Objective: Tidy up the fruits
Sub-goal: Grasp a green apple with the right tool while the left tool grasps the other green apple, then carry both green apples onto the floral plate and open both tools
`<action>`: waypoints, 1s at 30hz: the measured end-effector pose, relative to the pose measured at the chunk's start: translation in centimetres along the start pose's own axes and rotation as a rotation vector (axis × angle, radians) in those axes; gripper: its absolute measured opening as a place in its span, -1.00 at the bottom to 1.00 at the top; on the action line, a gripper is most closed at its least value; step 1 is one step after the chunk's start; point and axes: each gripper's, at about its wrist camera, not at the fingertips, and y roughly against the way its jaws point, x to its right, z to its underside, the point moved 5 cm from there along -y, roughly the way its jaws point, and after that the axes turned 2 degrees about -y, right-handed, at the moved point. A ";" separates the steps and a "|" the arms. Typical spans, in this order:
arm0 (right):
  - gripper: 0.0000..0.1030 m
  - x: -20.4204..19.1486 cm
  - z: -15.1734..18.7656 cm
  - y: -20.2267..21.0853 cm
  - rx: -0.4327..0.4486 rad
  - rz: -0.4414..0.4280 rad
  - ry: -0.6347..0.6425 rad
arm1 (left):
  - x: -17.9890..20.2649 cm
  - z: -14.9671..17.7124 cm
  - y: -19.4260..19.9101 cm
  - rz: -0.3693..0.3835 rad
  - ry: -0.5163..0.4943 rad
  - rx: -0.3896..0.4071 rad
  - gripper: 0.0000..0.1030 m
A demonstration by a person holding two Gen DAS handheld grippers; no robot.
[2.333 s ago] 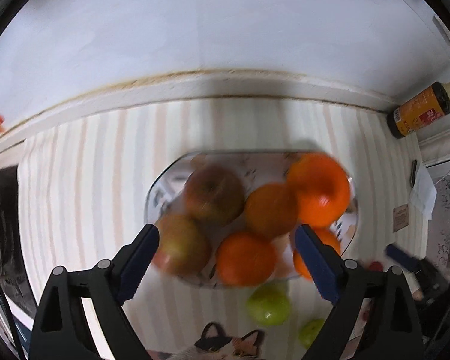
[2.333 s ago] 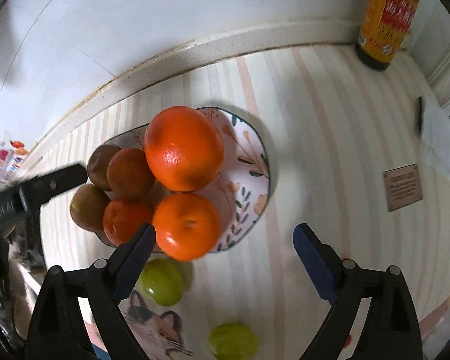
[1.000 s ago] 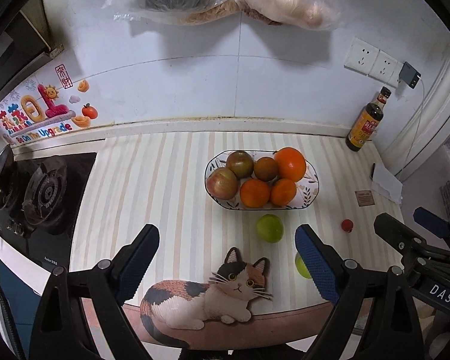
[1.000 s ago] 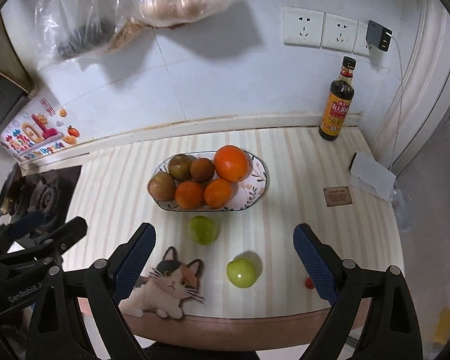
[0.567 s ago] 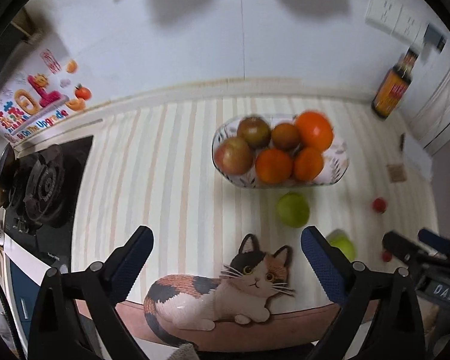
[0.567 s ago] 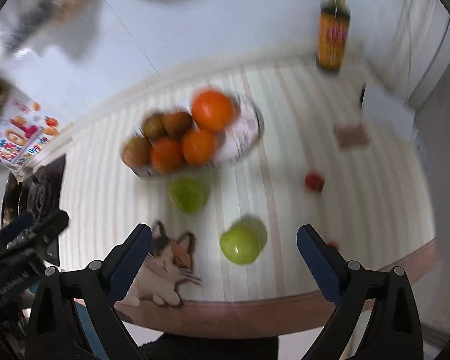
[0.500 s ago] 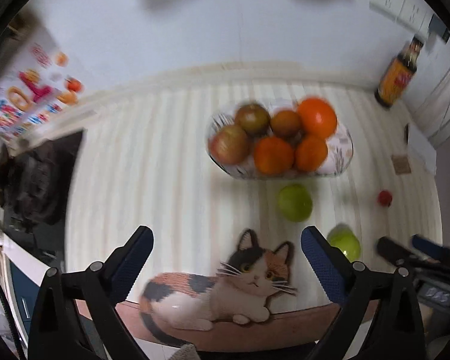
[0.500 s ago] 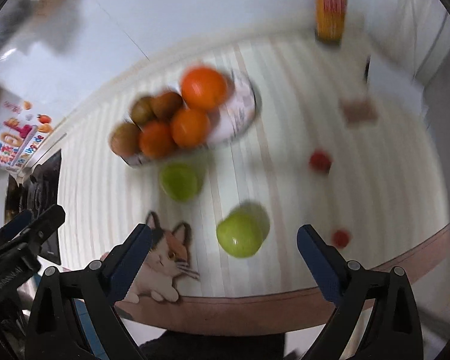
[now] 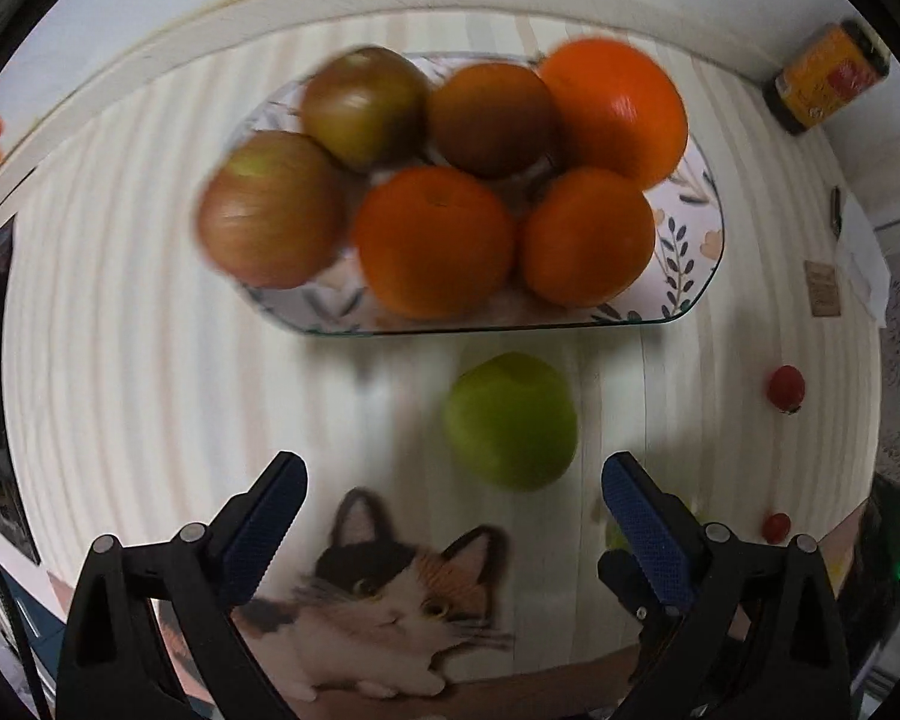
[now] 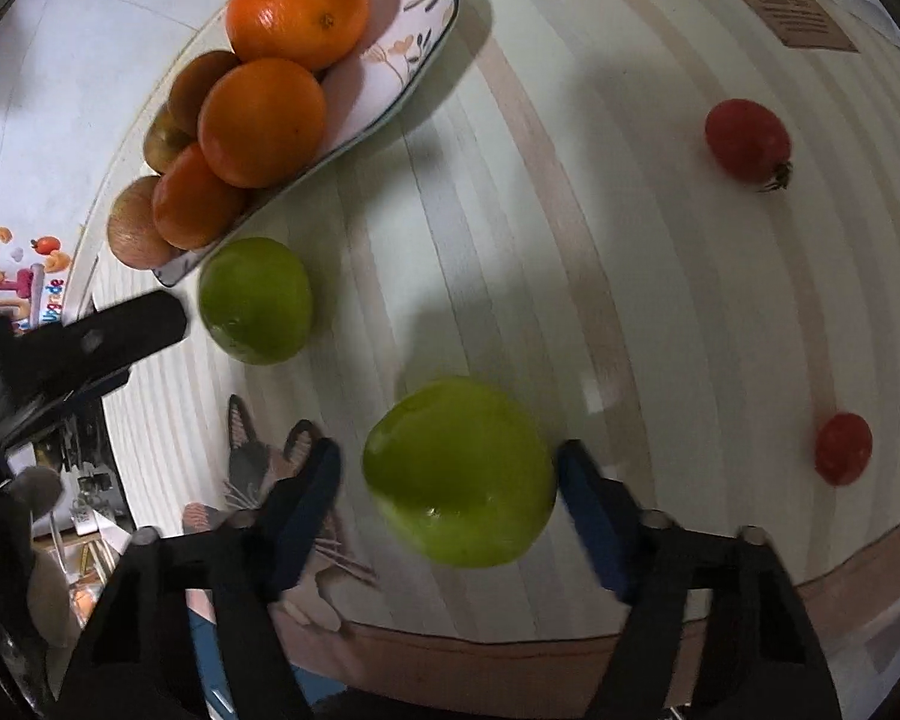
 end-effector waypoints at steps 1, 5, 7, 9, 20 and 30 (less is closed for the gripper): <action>0.29 0.0 -0.1 0.0 0.008 -0.003 0.005 | 0.3 -0.2 -0.6 -0.005 -0.006 -0.006 0.96; 0.24 -0.4 -0.3 -0.1 0.003 -0.002 0.027 | 1.3 -0.9 -2.1 0.005 -0.014 0.004 0.64; 0.24 -0.5 -0.2 0.0 0.001 0.009 0.043 | 1.6 -1.0 -2.5 0.015 -0.016 0.016 0.17; 0.24 -0.6 0.0 0.0 0.000 0.027 0.062 | 1.9 -0.8 -2.4 0.038 -0.008 0.035 0.07; 0.24 -3.1 0.1 -0.6 0.015 0.103 0.179 | -3.5 7.2 -1.8 0.027 0.065 0.024 0.07; 0.24 -4.2 -0.9 -1.4 -0.001 0.080 0.203 | -5.1 9.5 -1.6 0.041 0.129 0.034 0.07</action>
